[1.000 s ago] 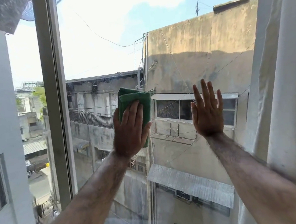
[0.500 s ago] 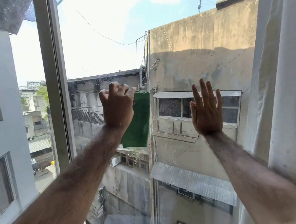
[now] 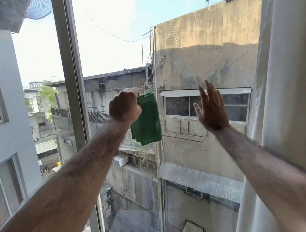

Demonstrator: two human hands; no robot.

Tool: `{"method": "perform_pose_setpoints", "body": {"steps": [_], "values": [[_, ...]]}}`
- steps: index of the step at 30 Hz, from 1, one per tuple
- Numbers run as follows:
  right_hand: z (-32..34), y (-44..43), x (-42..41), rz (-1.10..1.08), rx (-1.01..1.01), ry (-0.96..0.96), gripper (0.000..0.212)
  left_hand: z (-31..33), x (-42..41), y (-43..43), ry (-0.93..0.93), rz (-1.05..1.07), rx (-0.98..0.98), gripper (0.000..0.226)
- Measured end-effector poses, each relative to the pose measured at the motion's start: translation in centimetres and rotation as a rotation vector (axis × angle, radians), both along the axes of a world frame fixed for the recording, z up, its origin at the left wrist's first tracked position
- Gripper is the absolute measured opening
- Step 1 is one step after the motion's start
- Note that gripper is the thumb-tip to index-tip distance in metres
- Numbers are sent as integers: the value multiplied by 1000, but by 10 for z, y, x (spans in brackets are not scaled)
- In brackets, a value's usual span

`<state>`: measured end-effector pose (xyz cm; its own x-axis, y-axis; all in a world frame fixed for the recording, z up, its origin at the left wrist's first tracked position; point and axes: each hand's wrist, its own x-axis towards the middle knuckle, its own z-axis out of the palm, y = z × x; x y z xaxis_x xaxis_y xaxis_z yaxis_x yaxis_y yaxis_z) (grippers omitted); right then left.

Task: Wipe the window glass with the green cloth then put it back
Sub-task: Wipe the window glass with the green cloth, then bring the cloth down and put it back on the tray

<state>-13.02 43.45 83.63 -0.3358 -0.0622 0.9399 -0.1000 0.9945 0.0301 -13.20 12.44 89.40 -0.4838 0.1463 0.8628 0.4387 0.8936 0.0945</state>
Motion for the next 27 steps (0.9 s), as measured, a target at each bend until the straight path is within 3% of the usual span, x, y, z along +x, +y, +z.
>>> {"method": "perform_pose_setpoints", "body": {"steps": [4, 7, 8, 11, 12, 18, 21, 27], "values": [[-7, -46, 31, 337, 23, -167, 72, -1, 14, -17, -101, -132, 163, 27], [-20, -86, 46, 535, -197, -443, 83, -8, 21, -27, -223, -224, 260, 27], [-23, -96, 49, 552, -312, -565, 79, -11, 23, -31, -268, -241, 285, 27], [-38, -111, 53, 724, -646, -796, 27, -30, 29, -47, -440, -349, 450, 28], [-46, -112, 56, 796, -757, -832, 21, -40, 31, -54, -500, -394, 522, 29], [-95, -114, 75, 998, -1224, -835, 32, -118, 38, -81, -908, -587, 914, 27], [-133, -123, 79, 985, -1374, -821, 40, -169, 41, -92, -1076, -635, 1050, 20], [-235, -143, 88, 853, -1549, -920, 36, -285, 45, -112, -1260, -634, 1223, 10]]}}
